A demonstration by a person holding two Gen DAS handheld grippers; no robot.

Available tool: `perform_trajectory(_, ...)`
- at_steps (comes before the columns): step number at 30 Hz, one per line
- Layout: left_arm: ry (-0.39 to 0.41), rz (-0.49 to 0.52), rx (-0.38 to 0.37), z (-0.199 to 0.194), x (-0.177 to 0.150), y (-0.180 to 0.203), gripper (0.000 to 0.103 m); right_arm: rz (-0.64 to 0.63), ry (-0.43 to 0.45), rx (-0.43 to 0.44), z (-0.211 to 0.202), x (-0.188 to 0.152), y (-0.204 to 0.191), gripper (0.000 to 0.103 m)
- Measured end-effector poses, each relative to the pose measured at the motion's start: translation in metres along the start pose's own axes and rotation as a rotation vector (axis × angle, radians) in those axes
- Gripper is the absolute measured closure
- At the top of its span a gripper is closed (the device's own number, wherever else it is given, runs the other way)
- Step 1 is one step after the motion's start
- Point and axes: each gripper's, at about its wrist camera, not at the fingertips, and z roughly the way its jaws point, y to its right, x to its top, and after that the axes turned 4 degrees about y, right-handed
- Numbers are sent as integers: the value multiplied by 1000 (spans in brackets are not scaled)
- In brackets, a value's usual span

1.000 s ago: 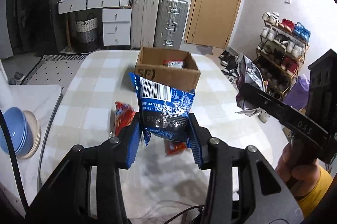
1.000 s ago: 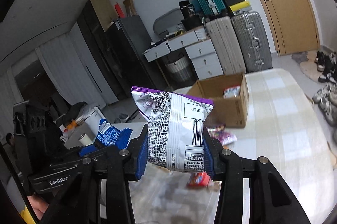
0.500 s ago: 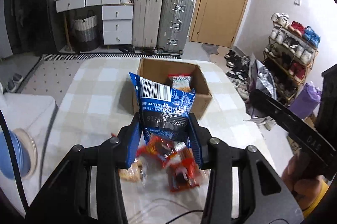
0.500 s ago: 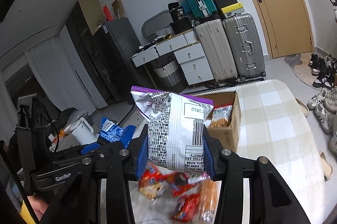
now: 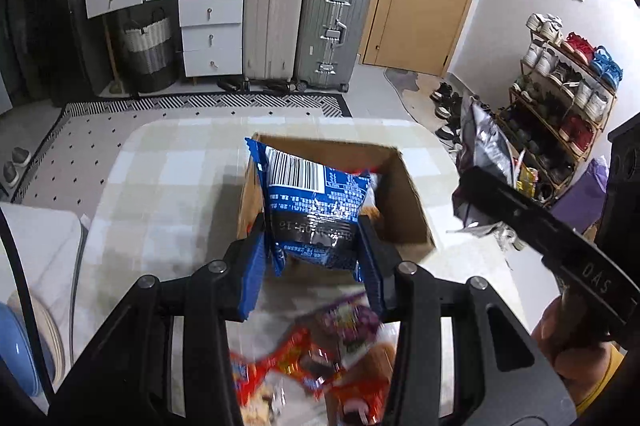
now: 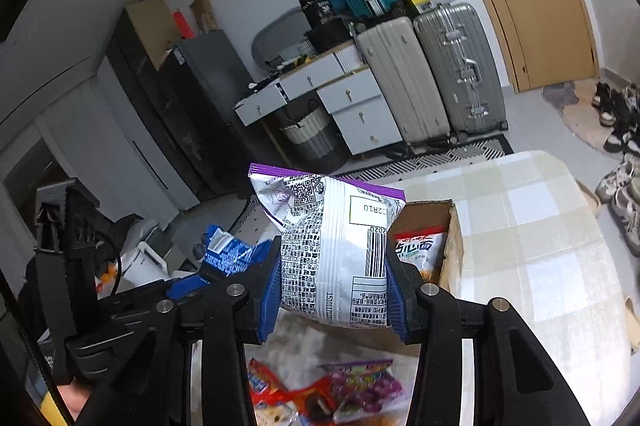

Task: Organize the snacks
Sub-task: 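Lower both packs into the box and open both grippers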

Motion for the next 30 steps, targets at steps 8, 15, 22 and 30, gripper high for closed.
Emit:
perform_trajectory(8, -53, 2, 28, 81, 31, -10, 64, 38, -60, -60, 48, 3, 22, 59)
perform_trajectory(15, -109, -18, 38, 135, 44, -20, 64, 30, -107, -87, 76, -3, 29, 58)
perform_trajectory(22, -140, 31, 54, 177, 51, -11, 64, 27, -125, -102, 90, -6, 36, 58)
perform_trajectory(30, -189, 43, 43, 215, 46, -3, 64, 27, -138, -100, 100, -8, 43, 57)
